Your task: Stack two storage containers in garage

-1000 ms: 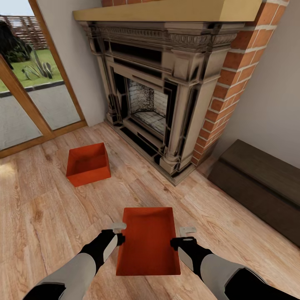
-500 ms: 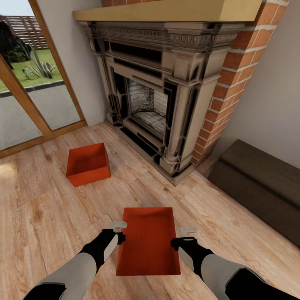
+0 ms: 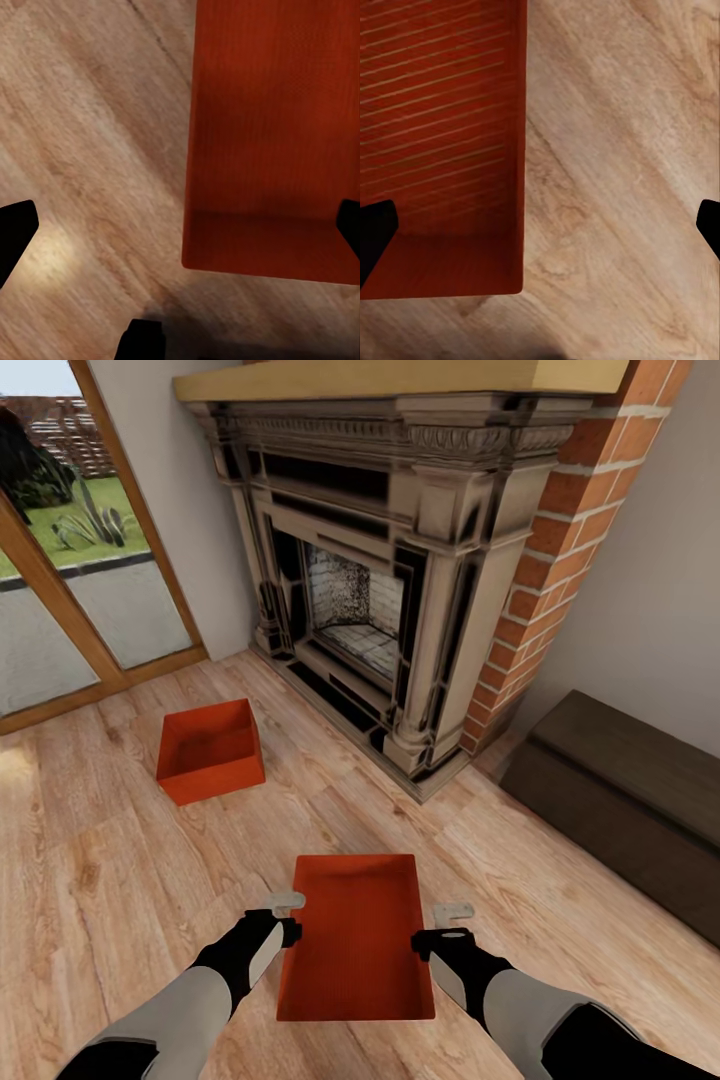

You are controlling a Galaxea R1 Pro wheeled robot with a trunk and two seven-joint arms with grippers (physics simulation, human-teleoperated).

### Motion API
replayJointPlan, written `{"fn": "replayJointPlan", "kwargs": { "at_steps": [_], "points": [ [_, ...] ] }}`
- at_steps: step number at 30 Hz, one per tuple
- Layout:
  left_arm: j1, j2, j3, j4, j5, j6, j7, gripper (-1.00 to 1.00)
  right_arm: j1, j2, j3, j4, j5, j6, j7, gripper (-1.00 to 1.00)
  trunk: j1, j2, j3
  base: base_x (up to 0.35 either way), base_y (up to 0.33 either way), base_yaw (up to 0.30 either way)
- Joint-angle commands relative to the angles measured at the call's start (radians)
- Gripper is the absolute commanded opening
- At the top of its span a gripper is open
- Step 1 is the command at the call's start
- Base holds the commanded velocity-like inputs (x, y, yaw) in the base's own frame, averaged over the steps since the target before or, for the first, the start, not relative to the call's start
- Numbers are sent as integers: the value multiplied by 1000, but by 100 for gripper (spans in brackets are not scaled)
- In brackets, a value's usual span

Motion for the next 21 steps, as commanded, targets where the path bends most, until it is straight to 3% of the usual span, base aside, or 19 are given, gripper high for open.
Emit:
{"fn": "replayJointPlan", "kwargs": {
  "at_steps": [1,21],
  "points": [
    [0,0,-1,-2,7,4,6,100,0,0,9,-2,-6,7,-6,100,4,-8,-4,0,0,0],
    [0,1,-1,-4,5,3,12,100,0,5,9,-2,-5,5,-6,100,69,-127,-57,0,0,0]
  ]
}}
